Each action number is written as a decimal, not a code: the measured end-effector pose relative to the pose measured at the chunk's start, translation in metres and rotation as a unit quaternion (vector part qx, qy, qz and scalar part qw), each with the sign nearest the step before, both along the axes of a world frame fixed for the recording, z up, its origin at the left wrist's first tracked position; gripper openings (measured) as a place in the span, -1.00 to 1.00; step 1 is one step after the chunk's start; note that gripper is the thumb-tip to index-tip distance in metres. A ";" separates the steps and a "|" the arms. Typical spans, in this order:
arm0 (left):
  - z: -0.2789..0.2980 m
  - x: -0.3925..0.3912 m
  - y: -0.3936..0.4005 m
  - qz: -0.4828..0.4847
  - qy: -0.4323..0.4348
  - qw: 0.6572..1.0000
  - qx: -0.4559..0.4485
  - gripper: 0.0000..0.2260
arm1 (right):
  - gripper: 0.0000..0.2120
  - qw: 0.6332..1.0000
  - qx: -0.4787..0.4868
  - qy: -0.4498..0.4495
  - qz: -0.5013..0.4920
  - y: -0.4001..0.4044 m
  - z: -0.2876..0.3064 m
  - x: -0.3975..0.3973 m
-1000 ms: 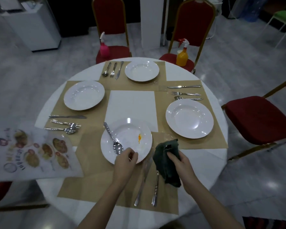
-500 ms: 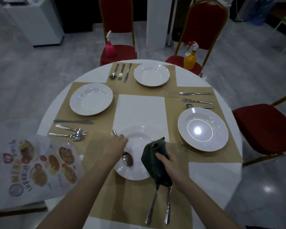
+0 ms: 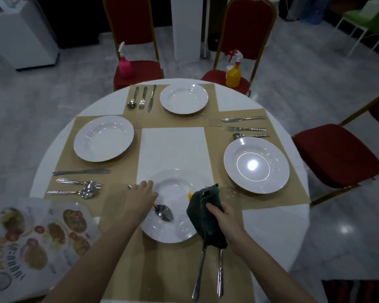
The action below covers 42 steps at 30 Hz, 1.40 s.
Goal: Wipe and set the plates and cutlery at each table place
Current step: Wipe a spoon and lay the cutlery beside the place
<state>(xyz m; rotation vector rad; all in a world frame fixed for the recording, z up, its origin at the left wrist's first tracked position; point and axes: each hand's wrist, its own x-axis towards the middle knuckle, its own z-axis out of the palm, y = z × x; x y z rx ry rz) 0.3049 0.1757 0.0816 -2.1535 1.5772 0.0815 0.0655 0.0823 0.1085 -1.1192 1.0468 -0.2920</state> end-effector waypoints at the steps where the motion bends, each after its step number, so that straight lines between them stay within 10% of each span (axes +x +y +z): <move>1: 0.002 0.000 0.001 -0.008 0.004 1.000 0.004 -0.86 | -0.86 1.000 0.002 -0.004 -0.004 0.000 0.001 -0.002; 8: 0.036 -0.014 0.016 0.166 0.135 0.970 -0.112 -0.97 | -0.76 0.998 0.031 -0.013 -0.047 -0.002 0.002 -0.021; 15: 0.055 -0.107 0.031 0.408 0.553 0.662 -0.298 -0.88 | -0.81 0.994 0.085 -0.037 -0.051 0.013 0.006 -0.041; 21: 0.066 -0.192 0.024 0.412 0.665 0.548 -0.296 -0.87 | -0.76 0.993 0.093 -0.051 -0.042 0.025 0.009 -0.051; 35: 0.079 -0.227 0.024 0.413 0.681 0.521 -0.308 -0.79 | -0.69 0.991 -0.057 -0.013 -0.121 -0.013 0.001 -0.030; 42: 0.069 -0.222 0.018 0.418 0.643 0.534 -0.356 -0.72 | -0.85 0.992 0.064 -0.071 -0.083 0.017 0.005 -0.031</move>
